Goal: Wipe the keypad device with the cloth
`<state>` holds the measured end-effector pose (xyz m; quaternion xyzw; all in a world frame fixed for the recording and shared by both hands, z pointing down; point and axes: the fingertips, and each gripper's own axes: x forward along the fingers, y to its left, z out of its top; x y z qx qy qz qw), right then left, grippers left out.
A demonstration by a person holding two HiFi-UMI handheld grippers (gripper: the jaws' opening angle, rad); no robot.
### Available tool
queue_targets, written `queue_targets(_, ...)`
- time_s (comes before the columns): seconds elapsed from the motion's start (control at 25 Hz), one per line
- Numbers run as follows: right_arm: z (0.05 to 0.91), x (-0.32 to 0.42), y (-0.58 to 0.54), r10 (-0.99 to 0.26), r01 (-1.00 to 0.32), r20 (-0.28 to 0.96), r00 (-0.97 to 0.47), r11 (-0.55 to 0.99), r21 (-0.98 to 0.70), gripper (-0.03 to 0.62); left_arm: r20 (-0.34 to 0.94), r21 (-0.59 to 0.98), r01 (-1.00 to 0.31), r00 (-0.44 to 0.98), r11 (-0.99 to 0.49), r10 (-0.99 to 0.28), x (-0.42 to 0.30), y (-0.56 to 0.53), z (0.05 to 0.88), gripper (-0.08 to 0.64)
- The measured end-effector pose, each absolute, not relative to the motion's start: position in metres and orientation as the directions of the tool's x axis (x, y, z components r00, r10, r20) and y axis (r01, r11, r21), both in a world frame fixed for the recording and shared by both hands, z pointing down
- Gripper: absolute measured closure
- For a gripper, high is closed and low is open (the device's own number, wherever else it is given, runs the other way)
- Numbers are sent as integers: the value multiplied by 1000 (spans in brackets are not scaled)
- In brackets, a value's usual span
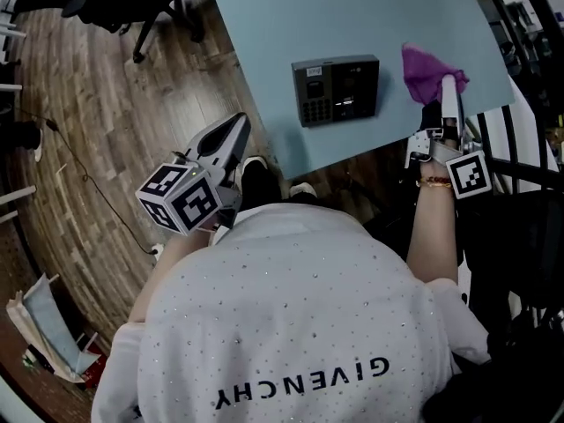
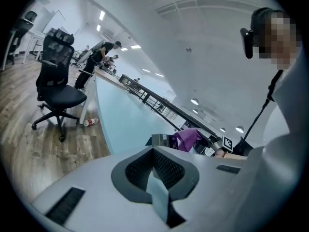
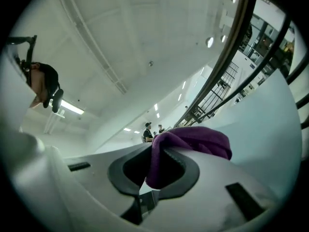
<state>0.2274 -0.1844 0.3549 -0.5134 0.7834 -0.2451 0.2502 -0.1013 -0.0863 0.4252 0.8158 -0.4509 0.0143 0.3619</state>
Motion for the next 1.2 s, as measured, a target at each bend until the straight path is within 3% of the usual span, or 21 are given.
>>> queue_targets(0.16, 357, 195, -168, -914, -665, -171, -368, 387, -639, 566, 340, 575, -707, 665, -413, -665, -104, -114, 419, 560)
queue_targets(0.52, 394, 124, -118, -918, -767, -22, -396, 344, -542, 566, 339, 564, -578, 813, -590, -473, -89, -159, 419, 560)
queue_targets(0.76, 352, 74, -132, -889, -862, 59, -454, 422, -281, 566, 280, 576, -497, 866, -649, -415, -78, -180, 406, 560)
queue_targets(0.96, 312, 38, -157, -856, -856, 74, -511, 498, -141, 566, 232, 579, -473, 876, -664, -422, -84, -188, 391, 560)
queue_targets(1.2, 288, -1, -201, -829, -836, 109, -548, 544, -70, 566, 189, 575, -528, 829, -625, -526, -130, -212, 380, 560)
